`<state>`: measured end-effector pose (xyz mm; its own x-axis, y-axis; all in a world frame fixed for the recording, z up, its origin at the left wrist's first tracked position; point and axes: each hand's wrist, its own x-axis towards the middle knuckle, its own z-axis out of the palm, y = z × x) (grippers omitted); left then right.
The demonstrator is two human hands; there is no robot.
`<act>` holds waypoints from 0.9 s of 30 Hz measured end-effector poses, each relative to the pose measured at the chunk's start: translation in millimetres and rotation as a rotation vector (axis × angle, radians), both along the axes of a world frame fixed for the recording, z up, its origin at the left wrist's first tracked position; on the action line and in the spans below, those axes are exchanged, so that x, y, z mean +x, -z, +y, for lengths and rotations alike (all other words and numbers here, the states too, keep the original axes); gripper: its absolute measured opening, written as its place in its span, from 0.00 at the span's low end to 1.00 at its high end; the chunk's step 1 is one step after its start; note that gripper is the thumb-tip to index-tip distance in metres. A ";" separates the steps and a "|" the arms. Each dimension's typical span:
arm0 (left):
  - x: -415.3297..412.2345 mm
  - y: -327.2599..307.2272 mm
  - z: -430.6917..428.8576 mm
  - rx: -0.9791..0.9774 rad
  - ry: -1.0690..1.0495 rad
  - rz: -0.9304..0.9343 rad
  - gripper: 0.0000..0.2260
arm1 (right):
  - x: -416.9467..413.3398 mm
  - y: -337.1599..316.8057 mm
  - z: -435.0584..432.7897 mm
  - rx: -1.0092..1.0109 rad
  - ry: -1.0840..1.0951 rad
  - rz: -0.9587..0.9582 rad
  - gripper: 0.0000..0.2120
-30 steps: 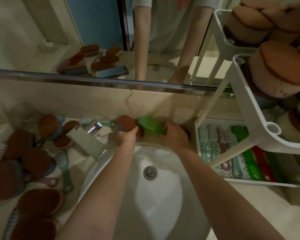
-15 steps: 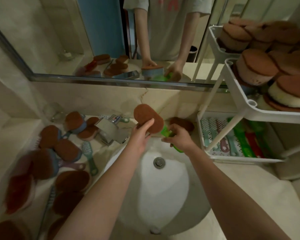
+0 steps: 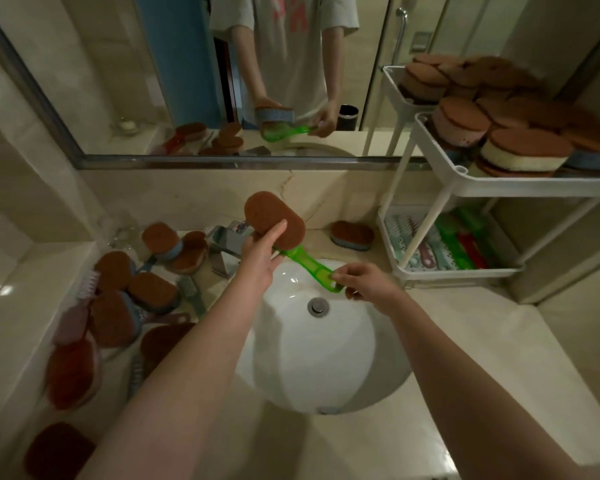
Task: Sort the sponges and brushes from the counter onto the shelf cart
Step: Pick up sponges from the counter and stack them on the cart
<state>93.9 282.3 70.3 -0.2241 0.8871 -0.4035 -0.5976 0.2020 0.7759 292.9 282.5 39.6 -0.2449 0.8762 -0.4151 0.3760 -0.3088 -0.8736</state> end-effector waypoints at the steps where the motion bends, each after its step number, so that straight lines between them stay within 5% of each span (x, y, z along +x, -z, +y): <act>1: 3.4 -0.7 -3.1 0.006 0.017 0.005 0.09 | 4.3 0.7 -3.2 -0.019 0.016 0.015 0.03; 12: 94.1 -16.3 -21.9 0.147 0.361 -0.017 0.08 | 98.6 16.8 -29.0 -0.119 0.307 0.251 0.05; 17: 167.5 -24.7 -21.6 0.154 0.544 0.126 0.11 | 163.1 26.8 -35.7 -0.150 0.394 0.350 0.03; 24: 255.7 -25.1 0.9 0.131 0.623 0.270 0.36 | 236.5 34.9 -25.4 -0.137 0.485 0.372 0.04; 27: 269.0 -11.2 12.7 0.074 0.572 0.300 0.34 | 257.7 37.0 -13.7 -0.113 0.557 0.318 0.06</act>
<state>362.9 295.0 81.5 0.1986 0.9227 -0.3303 -0.1665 0.3639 0.9164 550.6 268.8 2.7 0.1073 0.8627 -0.4942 -0.1388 -0.4792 -0.8667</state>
